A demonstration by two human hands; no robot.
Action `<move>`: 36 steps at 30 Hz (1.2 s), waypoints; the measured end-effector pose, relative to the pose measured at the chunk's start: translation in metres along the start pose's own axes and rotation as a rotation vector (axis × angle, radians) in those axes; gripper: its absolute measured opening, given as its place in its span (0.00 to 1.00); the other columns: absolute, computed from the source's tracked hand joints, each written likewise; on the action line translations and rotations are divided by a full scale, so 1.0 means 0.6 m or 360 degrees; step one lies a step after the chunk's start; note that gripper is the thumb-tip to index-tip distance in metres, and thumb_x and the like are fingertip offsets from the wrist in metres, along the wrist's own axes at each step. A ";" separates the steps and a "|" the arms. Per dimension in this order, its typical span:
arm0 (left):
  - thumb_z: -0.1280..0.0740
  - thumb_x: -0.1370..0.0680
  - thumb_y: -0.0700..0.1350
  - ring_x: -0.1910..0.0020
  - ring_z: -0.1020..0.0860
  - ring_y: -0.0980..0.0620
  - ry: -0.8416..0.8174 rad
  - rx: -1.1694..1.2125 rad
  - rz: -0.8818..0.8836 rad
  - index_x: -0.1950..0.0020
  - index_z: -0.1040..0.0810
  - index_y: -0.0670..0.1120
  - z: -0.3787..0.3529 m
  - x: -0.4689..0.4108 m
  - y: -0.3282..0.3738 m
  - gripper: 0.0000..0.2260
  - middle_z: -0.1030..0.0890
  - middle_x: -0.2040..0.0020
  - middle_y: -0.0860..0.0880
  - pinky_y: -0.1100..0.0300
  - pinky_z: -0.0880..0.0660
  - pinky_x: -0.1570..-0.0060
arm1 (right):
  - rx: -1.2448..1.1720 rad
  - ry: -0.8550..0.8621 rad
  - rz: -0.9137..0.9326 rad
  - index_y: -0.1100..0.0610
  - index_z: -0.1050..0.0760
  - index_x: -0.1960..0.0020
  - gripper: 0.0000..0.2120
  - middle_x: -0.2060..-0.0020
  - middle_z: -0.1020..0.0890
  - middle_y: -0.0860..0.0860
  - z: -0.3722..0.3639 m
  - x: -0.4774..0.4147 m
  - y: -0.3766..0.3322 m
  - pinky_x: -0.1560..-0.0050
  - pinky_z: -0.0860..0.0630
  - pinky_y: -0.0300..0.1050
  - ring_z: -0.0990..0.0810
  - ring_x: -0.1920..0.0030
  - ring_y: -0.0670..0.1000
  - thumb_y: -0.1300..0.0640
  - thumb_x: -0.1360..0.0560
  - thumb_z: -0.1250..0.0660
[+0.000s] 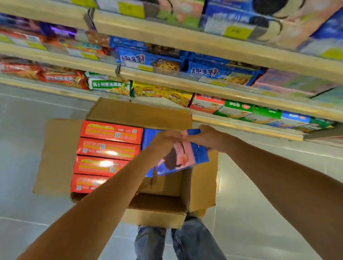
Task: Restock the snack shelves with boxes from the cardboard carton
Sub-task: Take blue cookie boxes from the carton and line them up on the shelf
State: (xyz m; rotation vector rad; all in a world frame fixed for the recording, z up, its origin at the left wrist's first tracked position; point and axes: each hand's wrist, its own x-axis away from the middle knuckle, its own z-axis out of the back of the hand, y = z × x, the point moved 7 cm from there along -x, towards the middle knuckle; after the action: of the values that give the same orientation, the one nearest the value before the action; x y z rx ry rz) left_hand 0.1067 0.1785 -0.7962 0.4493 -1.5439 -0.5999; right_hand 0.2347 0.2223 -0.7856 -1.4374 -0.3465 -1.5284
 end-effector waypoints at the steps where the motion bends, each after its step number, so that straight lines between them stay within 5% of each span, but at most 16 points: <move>1: 0.42 0.24 0.28 0.73 0.22 0.63 0.0055 -0.0025 -0.0048 0.67 0.23 0.50 0.016 0.006 0.024 0.21 0.21 0.72 0.56 0.64 0.26 0.60 | 0.0001 -0.0020 0.0062 0.58 0.26 0.48 0.16 0.54 0.19 0.56 0.014 0.021 -0.025 0.53 0.22 0.47 0.19 0.56 0.53 0.47 0.26 0.31; 4: 0.36 0.26 0.30 0.66 0.21 0.62 0.0121 -0.0202 -0.0186 0.59 0.23 0.41 0.042 0.051 0.127 0.07 0.19 0.66 0.55 0.63 0.24 0.55 | 0.0018 -0.0054 0.0228 0.58 0.28 0.47 0.11 0.54 0.21 0.56 0.066 0.103 -0.105 0.52 0.22 0.48 0.21 0.57 0.52 0.52 0.24 0.33; 7: 0.38 0.26 0.28 0.48 0.22 0.55 -0.0038 -0.0505 -0.0442 0.42 0.25 0.39 0.039 0.134 0.265 0.14 0.19 0.51 0.48 0.63 0.28 0.49 | 0.0095 -0.0036 0.0350 0.56 0.30 0.44 0.14 0.48 0.20 0.56 0.128 0.193 -0.182 0.45 0.22 0.53 0.20 0.53 0.52 0.52 0.25 0.31; 10: 0.34 0.31 0.42 0.40 0.28 0.50 -0.0269 -0.0795 -0.0574 0.33 0.31 0.41 0.045 0.214 0.378 0.26 0.26 0.40 0.44 0.59 0.31 0.44 | 0.0169 0.0024 0.0504 0.52 0.31 0.47 0.13 0.52 0.21 0.51 0.196 0.300 -0.264 0.57 0.23 0.41 0.21 0.56 0.47 0.51 0.26 0.30; 12: 0.30 0.27 0.47 0.34 0.29 0.49 -0.0271 -0.0945 -0.0608 0.29 0.34 0.45 0.059 0.269 0.444 0.28 0.28 0.34 0.47 0.56 0.33 0.37 | 0.0224 0.0082 0.0580 0.53 0.30 0.42 0.16 0.50 0.23 0.51 0.240 0.385 -0.310 0.55 0.26 0.44 0.22 0.53 0.50 0.50 0.26 0.31; 15: 0.29 0.30 0.58 0.36 0.27 0.52 -0.0327 -0.1020 -0.0703 0.31 0.31 0.54 0.068 0.355 0.531 0.29 0.25 0.37 0.52 0.53 0.29 0.37 | 0.0288 0.0148 0.0673 0.51 0.31 0.40 0.18 0.47 0.24 0.50 0.297 0.494 -0.367 0.50 0.25 0.51 0.22 0.48 0.52 0.47 0.26 0.31; 20: 0.30 0.28 0.55 0.37 0.26 0.52 -0.0229 -0.0978 -0.0967 0.31 0.31 0.51 0.079 0.503 0.665 0.27 0.24 0.38 0.52 0.59 0.27 0.41 | 0.0298 0.0252 0.0801 0.50 0.30 0.43 0.21 0.45 0.24 0.47 0.364 0.669 -0.442 0.40 0.24 0.53 0.23 0.43 0.52 0.43 0.30 0.29; 22: 0.34 0.23 0.46 0.43 0.25 0.53 -0.0163 -0.0995 -0.1078 0.38 0.29 0.50 0.079 0.573 0.719 0.14 0.23 0.44 0.53 0.66 0.27 0.46 | 0.0302 0.0307 0.0837 0.50 0.30 0.41 0.24 0.44 0.23 0.49 0.386 0.743 -0.471 0.45 0.23 0.52 0.22 0.46 0.51 0.41 0.32 0.29; 25: 0.38 0.20 0.45 0.48 0.26 0.60 -0.0072 -0.1043 -0.1219 0.36 0.30 0.49 0.079 0.673 0.784 0.12 0.25 0.47 0.57 0.78 0.28 0.56 | 0.0303 0.0348 0.0928 0.51 0.28 0.48 0.11 0.56 0.26 0.54 0.401 0.850 -0.512 0.64 0.25 0.40 0.26 0.65 0.47 0.48 0.28 0.35; 29: 0.37 0.26 0.65 0.35 0.29 0.53 0.0058 -0.1136 -0.1491 0.32 0.31 0.51 0.094 0.790 0.861 0.28 0.27 0.35 0.52 0.60 0.30 0.38 | 0.0281 0.0464 0.1039 0.52 0.29 0.58 0.07 0.66 0.28 0.49 0.408 0.989 -0.570 0.70 0.31 0.38 0.30 0.71 0.45 0.55 0.21 0.40; 32: 0.39 0.21 0.53 0.36 0.28 0.54 0.0179 -0.1170 -0.1665 0.33 0.29 0.50 0.101 0.874 0.918 0.17 0.25 0.37 0.52 0.59 0.32 0.38 | 0.0323 0.0564 0.1142 0.52 0.27 0.50 0.04 0.59 0.23 0.52 0.411 1.074 -0.611 0.65 0.28 0.41 0.25 0.63 0.49 0.53 0.21 0.39; 36: 0.40 0.21 0.56 0.34 0.29 0.51 0.0376 -0.1310 -0.1866 0.32 0.30 0.50 0.109 0.978 0.986 0.19 0.27 0.34 0.51 0.55 0.33 0.36 | 0.0307 0.0816 0.1339 0.51 0.27 0.40 0.11 0.49 0.21 0.52 0.425 1.173 -0.653 0.50 0.27 0.48 0.23 0.51 0.52 0.52 0.21 0.39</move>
State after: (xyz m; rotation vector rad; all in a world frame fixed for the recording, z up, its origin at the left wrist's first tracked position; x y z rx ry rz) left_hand 0.0478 0.2863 0.0306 0.7160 -0.5640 -1.8975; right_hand 0.2031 0.2937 0.0558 -0.8158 0.3790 -1.0557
